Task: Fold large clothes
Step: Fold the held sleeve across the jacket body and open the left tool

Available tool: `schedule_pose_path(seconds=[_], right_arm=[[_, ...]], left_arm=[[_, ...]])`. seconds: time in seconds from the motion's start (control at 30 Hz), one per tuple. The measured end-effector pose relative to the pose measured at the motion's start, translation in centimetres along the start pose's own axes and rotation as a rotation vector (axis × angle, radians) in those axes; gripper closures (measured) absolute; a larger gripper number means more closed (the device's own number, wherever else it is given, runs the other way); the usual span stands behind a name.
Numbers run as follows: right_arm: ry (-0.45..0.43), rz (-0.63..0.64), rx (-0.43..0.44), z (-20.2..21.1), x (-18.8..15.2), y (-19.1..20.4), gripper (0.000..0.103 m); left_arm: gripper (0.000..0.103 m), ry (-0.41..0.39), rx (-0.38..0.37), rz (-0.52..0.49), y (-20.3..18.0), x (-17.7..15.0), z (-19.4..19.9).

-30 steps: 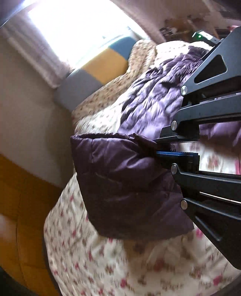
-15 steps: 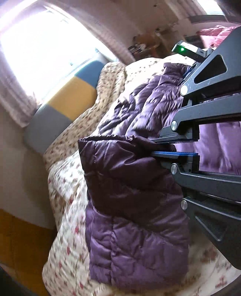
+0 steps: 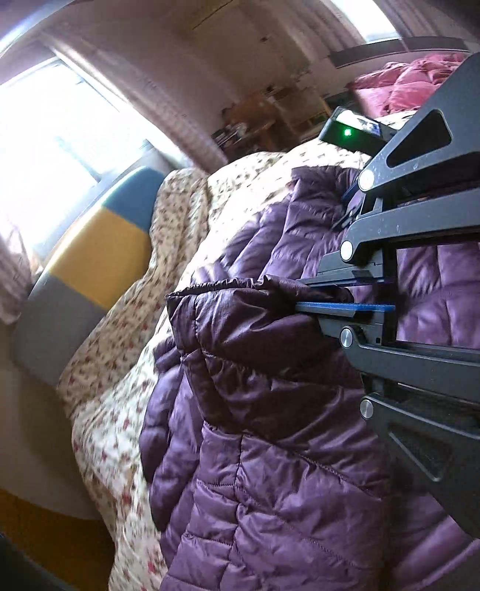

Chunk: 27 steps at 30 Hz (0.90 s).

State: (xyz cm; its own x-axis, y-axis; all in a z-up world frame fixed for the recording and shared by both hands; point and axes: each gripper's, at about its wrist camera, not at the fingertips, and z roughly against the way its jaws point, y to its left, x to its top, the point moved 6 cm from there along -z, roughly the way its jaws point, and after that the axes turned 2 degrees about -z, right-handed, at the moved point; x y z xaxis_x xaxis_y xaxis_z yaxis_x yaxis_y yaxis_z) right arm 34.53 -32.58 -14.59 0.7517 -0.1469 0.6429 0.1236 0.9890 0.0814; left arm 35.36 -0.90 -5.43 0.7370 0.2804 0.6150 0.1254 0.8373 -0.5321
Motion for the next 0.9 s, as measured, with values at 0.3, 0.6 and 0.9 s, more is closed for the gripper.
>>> schedule_pose_path(seconds=[0.3,0.6,0.9], right_arm=[[-0.001,-0.004,0.006,0.0,0.1,0.2,0.037],[-0.003,-0.014,0.018,-0.1,0.4,0.8,0.036],[-0.002,-0.013,0.018,0.0,0.3,0.5,0.036]], left_arm=[[0.096,0.060,-0.125,-0.062,-3.9,-1.1,-2.6],[0.096,0.140,-0.240,-0.115,-7.4,-2.6,-5.3],[0.063,0.115,-0.243,-0.076,-6.2,-2.0,-3.8]])
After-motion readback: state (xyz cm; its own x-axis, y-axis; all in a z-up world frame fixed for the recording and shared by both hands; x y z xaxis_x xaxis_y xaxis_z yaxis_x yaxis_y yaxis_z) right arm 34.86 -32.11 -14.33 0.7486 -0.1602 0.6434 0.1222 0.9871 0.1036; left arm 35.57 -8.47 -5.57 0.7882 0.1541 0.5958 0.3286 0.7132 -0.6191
